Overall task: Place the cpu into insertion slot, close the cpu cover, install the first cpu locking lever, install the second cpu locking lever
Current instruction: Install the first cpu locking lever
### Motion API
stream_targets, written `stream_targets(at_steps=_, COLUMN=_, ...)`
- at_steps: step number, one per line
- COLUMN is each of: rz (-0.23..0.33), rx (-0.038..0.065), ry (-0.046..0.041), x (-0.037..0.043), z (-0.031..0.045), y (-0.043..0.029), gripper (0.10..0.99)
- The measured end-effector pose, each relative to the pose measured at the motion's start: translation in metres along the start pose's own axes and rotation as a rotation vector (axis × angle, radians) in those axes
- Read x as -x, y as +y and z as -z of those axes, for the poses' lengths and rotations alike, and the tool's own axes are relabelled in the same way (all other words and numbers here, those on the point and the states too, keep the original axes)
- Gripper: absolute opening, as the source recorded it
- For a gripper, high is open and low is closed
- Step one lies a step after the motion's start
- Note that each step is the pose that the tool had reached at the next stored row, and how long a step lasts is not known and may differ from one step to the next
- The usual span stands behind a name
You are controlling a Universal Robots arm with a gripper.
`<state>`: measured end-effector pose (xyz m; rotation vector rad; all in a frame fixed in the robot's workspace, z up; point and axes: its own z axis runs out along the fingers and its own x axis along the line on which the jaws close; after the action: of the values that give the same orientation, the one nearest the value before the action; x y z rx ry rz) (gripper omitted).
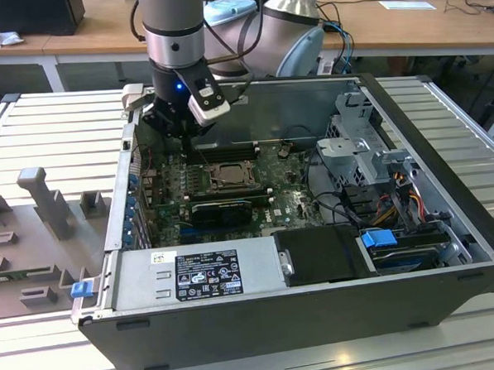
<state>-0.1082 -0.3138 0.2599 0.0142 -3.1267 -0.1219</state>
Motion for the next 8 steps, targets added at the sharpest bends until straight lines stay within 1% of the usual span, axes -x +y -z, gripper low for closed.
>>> stream_targets(at_steps=3, rz=0.000, rx=0.002, ry=0.0001, x=-0.0006, z=-0.0054, y=0.0140, gripper=0.106)
stream_targets(at_steps=6, rz=0.001, rx=0.002, ry=0.0001, x=-0.0005, z=-0.0066, y=0.0177, gripper=0.106)
stream_targets(at_steps=8, rz=0.001, rx=0.002, ry=0.0002, x=-0.0001, z=-0.0068, y=0.0180, gripper=0.106)
